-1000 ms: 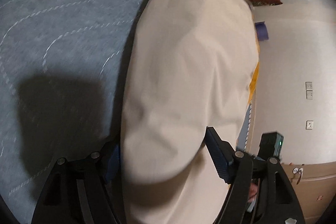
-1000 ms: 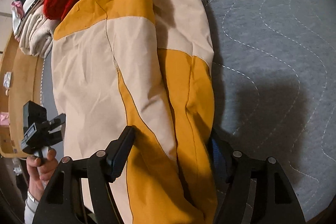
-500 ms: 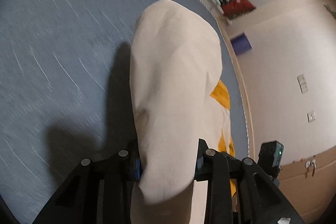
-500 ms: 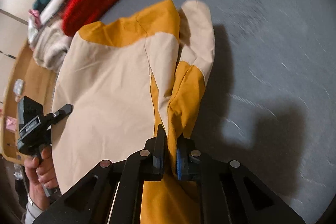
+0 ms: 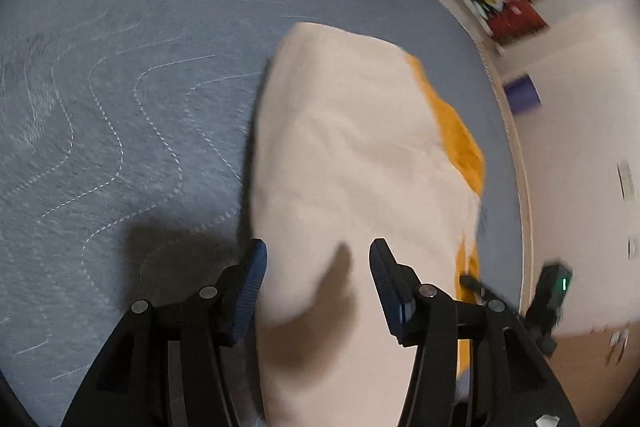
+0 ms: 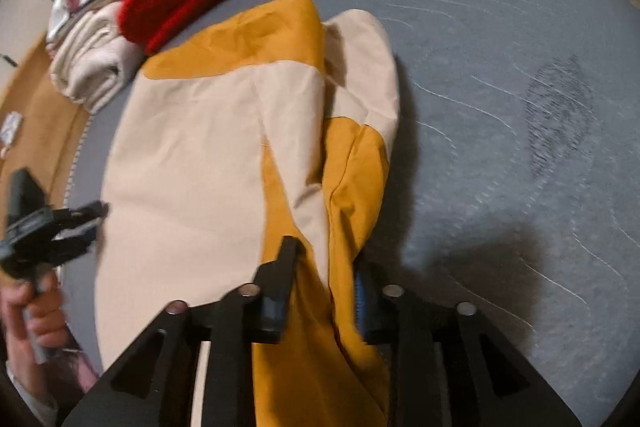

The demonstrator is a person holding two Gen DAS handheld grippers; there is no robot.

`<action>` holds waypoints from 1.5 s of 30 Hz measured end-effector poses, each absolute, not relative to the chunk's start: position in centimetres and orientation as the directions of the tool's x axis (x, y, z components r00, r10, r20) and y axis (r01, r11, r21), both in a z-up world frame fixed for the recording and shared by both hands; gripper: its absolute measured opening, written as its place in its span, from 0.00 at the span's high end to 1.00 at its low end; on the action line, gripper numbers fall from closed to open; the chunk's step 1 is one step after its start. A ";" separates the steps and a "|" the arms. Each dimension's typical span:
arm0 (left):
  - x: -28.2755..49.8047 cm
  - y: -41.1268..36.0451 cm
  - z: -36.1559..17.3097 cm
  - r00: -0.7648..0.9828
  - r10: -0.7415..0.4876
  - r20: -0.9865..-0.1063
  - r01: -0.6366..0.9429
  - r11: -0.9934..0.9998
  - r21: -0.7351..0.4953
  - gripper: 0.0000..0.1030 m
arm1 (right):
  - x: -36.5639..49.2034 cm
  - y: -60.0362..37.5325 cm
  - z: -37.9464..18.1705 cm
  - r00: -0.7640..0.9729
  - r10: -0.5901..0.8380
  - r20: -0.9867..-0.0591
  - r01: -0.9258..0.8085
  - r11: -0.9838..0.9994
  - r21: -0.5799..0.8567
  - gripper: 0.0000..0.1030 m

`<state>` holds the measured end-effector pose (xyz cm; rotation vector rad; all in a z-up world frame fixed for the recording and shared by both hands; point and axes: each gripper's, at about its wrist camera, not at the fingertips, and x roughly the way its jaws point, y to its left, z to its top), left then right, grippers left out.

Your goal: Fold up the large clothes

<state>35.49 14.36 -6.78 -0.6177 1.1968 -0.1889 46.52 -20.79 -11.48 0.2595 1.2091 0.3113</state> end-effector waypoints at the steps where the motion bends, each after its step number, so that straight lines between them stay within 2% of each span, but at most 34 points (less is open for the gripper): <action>1: 35.8 13.4 -6.3 0.346 -0.457 -0.819 -0.148 0.836 -0.529 0.49 | 46.3 -21.0 -11.1 0.330 0.363 -0.871 -0.088 0.931 0.355 0.66; 5: 33.4 10.0 -7.6 0.187 -0.406 -0.895 0.015 0.912 -0.410 0.47 | 44.8 -21.6 -10.2 0.308 0.383 -0.871 -0.102 0.923 0.370 0.58; 7: 32.9 8.7 -9.6 0.153 -0.272 -0.950 0.076 0.962 -0.263 0.31 | 43.9 -20.9 -10.4 0.262 0.371 -0.891 -0.130 0.928 0.348 0.55; 8: 32.5 8.7 -10.6 0.145 -0.221 -0.964 0.074 0.975 -0.212 0.30 | 43.4 -20.9 -10.8 0.231 0.347 -0.909 -0.149 0.936 0.319 0.52; 11: 31.5 9.2 -10.5 0.148 -0.236 -0.960 0.039 0.972 -0.233 0.30 | 41.7 -20.5 -11.9 0.189 0.294 -0.937 -0.177 0.949 0.262 0.49; 15: 29.2 8.5 -10.4 0.153 -0.188 -0.970 0.106 0.979 -0.173 0.30 | 40.4 -20.0 -11.2 0.224 0.222 -0.949 -0.199 0.964 0.178 0.49; 18: 27.5 8.6 -11.3 0.172 -0.170 -0.970 0.080 0.984 -0.158 0.26 | 39.3 -19.9 -10.9 0.239 0.100 -0.966 -0.220 0.974 0.047 0.49; 19: 26.6 9.0 -11.2 0.189 -0.151 -0.970 0.057 0.988 -0.143 0.22 | 38.8 -19.8 -10.9 0.246 0.042 -0.968 -0.231 0.973 -0.017 0.49; 21: 26.0 8.9 -9.3 0.249 -0.050 -0.967 -0.003 0.999 -0.052 0.22 | 37.4 -20.5 -9.8 0.302 -0.072 -0.951 -0.215 0.966 -0.142 0.49; 23: 23.8 8.7 -6.6 0.336 0.006 -0.942 -0.031 0.999 -0.005 0.23 | 35.7 -21.2 -6.3 0.437 -0.087 -0.895 -0.148 0.975 -0.167 0.49; 26: 19.2 7.9 -2.5 0.460 -0.021 -0.888 -0.045 0.998 -0.047 0.20 | 32.1 -21.3 -0.8 0.596 -0.019 -0.803 -0.112 0.988 -0.106 0.49; 28: 17.4 7.0 -0.4 0.530 -0.017 -0.848 -0.059 0.997 -0.057 0.10 | 28.6 -21.1 1.8 0.680 0.004 -0.733 -0.110 0.989 -0.096 0.44; 30: 14.6 5.8 1.6 0.604 -0.001 -0.797 -0.084 0.994 -0.064 0.04 | 25.0 -21.0 3.3 0.727 0.023 -0.687 -0.109 0.991 -0.083 0.29; 31: 13.1 5.8 1.9 0.623 0.006 -0.782 -0.094 0.993 -0.067 0.01 | 23.3 -20.7 3.9 0.746 0.030 -0.666 -0.110 0.991 -0.078 0.26; 33: 10.9 4.4 2.5 0.650 0.004 -0.760 -0.116 0.989 -0.094 0.01 | 19.9 -19.9 4.6 0.772 0.042 -0.634 -0.122 0.989 -0.084 0.17; 37: 7.7 1.6 1.3 0.668 0.024 -0.744 -0.136 0.987 -0.090 0.01 | 14.5 -17.9 5.4 0.790 0.078 -0.608 -0.162 0.983 -0.084 0.11; 39: 7.7 0.3 0.5 0.648 0.020 -0.762 -0.127 0.989 -0.082 0.01 | 12.2 -17.3 5.2 0.793 0.093 -0.602 -0.177 0.981 -0.082 0.05; 45: 6.9 0.0 0.7 0.632 0.017 -0.775 -0.131 0.988 -0.085 0.01 | 11.2 -16.0 3.5 0.755 0.129 -0.643 -0.221 0.973 -0.065 0.01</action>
